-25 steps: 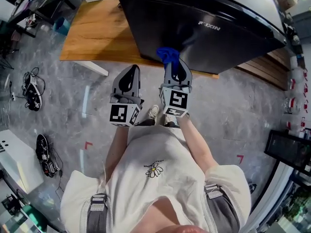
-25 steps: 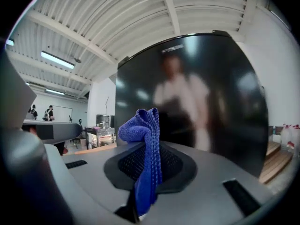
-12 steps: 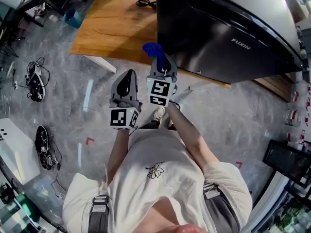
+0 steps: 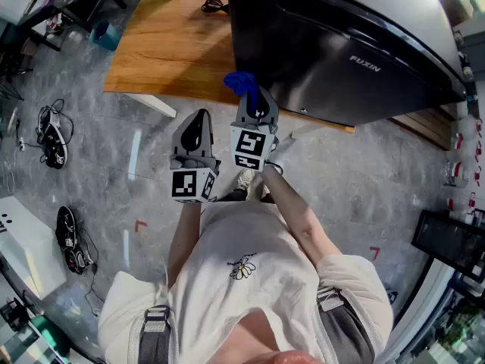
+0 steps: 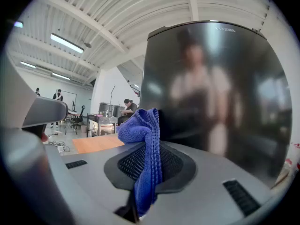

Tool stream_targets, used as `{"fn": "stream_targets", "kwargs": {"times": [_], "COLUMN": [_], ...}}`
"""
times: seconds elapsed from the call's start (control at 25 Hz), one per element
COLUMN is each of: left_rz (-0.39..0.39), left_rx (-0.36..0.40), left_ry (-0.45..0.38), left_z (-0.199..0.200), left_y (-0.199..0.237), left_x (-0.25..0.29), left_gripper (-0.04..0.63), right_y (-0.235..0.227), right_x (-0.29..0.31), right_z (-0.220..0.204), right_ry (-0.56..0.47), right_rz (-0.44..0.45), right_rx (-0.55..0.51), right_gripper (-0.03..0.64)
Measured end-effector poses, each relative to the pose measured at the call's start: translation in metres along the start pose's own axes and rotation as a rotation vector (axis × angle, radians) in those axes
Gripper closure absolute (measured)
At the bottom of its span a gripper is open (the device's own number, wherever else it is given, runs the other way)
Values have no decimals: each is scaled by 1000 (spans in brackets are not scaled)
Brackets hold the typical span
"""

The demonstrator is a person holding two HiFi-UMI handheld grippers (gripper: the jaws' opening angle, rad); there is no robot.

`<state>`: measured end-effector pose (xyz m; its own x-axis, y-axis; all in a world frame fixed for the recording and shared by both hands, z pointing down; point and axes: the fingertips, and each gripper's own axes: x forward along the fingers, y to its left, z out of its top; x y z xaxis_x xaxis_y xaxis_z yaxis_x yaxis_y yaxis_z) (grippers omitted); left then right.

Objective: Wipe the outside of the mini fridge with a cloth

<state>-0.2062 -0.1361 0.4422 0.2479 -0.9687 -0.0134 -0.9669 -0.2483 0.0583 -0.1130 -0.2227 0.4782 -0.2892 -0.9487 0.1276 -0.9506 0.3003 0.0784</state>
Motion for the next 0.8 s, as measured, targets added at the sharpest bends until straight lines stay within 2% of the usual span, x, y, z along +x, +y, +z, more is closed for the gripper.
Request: {"fn": "stream_targets", "kwargs": {"times": [0.24,0.56,0.8], "left_rz": [-66,-152,-217], "left_rx": [21,-22,-16], "left_ry": [-1,1,25], "left_z": [-1,-5,-21], "left_y": [-30,-76,-117], "left_x": [10,26,36], "left_gripper": [591,591,591], "right_y": [-40,-109,-164], "right_x": [-23,-59,-83], "right_z": [-5,-11,-21], "right_ry": [0,8,22], "right_rz": [-56,-160,-244], "right_rx": [10,-27,-53], "right_gripper": [555,555,555]}}
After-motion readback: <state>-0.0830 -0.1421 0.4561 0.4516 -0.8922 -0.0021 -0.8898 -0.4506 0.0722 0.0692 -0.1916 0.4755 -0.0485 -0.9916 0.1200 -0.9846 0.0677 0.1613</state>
